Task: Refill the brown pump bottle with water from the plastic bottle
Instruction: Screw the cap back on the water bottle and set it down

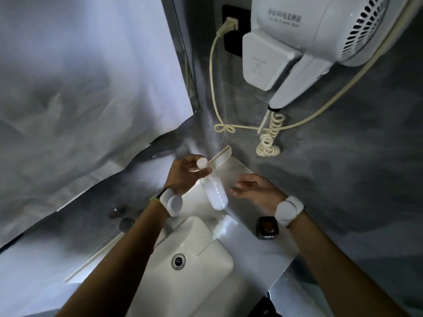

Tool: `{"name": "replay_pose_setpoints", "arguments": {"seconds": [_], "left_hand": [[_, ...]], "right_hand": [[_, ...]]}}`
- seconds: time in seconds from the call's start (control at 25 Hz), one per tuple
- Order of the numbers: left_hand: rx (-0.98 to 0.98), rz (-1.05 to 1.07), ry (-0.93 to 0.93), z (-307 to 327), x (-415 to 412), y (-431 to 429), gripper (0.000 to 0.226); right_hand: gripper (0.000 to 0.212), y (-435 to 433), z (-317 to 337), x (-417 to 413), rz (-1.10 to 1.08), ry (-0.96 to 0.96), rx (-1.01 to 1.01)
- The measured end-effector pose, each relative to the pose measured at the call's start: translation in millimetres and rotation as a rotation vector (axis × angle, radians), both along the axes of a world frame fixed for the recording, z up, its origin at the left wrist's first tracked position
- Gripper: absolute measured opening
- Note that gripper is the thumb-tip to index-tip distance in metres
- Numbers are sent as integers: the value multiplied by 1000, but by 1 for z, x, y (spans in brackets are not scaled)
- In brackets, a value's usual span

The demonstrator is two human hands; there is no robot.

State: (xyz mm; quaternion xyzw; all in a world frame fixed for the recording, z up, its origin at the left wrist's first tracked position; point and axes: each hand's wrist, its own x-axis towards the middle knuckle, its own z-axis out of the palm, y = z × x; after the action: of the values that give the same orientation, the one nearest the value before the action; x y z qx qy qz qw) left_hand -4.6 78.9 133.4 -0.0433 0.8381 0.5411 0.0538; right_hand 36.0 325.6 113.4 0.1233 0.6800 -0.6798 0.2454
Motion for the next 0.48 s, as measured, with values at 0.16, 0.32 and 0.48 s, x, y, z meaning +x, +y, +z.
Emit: {"name": "replay_pose_setpoints", "arguments": {"seconds": [0.16, 0.32, 0.48], "left_hand": [[-83, 7, 11, -27, -29, 5, 25], [-132, 48, 18, -55, -44, 6, 29], [-98, 109, -17, -77, -45, 8, 38]], "right_hand": [[62, 26, -13, 9, -70, -34, 62], [50, 49, -30, 14, -134, -67, 64], [38, 64, -50, 20, -189, -76, 63]]}}
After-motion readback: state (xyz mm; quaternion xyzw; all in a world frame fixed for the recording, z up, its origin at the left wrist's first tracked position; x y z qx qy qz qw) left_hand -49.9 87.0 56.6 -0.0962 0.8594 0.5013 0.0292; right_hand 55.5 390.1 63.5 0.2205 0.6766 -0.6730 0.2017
